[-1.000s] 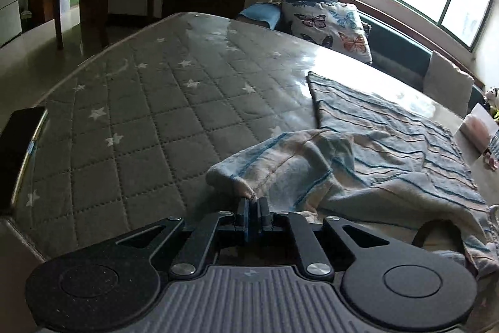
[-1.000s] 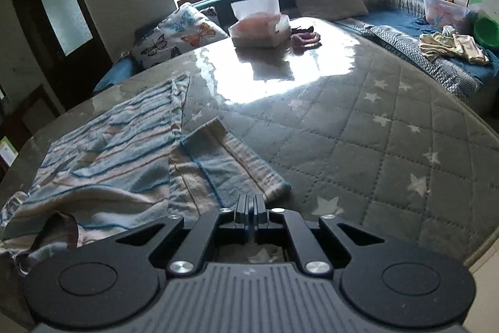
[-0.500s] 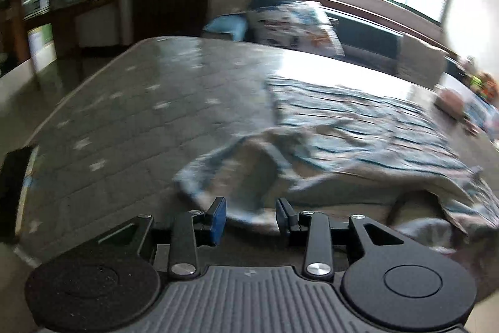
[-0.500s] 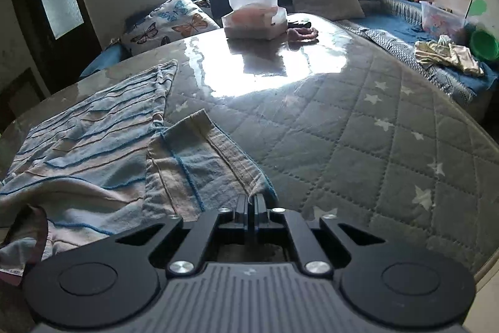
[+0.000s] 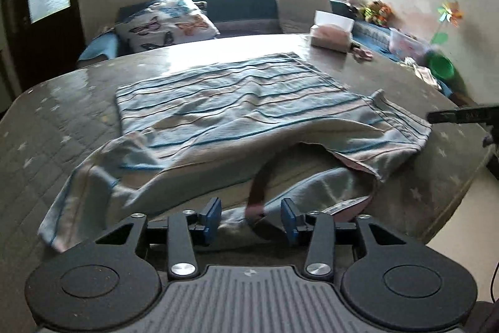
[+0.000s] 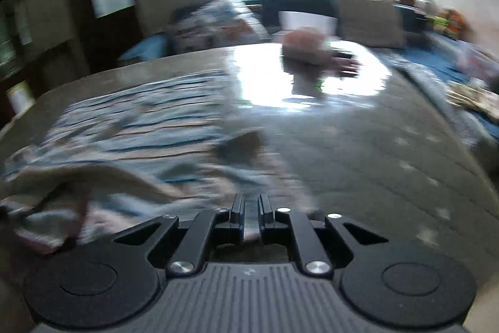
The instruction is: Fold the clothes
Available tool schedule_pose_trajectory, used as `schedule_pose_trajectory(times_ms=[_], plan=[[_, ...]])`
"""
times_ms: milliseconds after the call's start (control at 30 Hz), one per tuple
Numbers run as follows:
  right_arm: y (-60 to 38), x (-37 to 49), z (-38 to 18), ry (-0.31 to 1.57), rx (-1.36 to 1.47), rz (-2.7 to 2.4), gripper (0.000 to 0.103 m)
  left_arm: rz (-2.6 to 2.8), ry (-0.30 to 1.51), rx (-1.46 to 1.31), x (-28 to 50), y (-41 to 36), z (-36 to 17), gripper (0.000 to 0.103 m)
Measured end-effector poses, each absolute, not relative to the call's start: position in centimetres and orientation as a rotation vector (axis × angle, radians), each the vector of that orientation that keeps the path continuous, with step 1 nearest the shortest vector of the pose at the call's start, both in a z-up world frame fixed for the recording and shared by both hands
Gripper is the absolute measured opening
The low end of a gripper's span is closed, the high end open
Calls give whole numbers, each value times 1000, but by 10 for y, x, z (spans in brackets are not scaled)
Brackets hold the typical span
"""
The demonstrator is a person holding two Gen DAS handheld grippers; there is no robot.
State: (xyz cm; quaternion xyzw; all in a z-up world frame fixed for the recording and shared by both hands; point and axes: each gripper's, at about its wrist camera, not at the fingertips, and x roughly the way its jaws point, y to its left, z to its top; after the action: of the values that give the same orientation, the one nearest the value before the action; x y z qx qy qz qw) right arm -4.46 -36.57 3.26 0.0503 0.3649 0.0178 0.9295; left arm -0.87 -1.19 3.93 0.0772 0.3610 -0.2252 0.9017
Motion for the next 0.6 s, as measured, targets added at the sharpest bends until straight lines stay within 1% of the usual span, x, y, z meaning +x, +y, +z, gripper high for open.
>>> schedule_pose_trajectory(times_ms=[167, 233, 267, 300, 367, 400, 433, 533, 567, 600], plan=[[-319, -33, 40, 770, 55, 246, 11, -487, 747, 204, -4, -24, 31, 47], [-299, -29, 41, 779, 29, 327, 16, -496, 765, 218, -3, -26, 26, 45], [-287, -27, 40, 785, 9, 366, 22, -501, 773, 223, -3, -26, 23, 41], [-275, -26, 38, 791, -11, 404, 23, -507, 780, 225, -3, -26, 22, 39], [-255, -24, 35, 801, -43, 462, 24, -514, 786, 227, -4, -25, 19, 28], [-247, -23, 33, 809, -56, 483, 27, -516, 787, 227, -4, -25, 18, 24], [-239, -23, 30, 819, -71, 499, 28, -520, 790, 224, -4, -25, 18, 16], [-221, -22, 18, 848, -130, 505, 28, -523, 782, 230, -6, -24, 18, 6], [-217, -21, 14, 852, -148, 493, 28, -523, 776, 232, -8, -24, 20, 4], [-216, -23, 13, 851, -156, 488, 24, -523, 770, 234, -10, -23, 21, 4]])
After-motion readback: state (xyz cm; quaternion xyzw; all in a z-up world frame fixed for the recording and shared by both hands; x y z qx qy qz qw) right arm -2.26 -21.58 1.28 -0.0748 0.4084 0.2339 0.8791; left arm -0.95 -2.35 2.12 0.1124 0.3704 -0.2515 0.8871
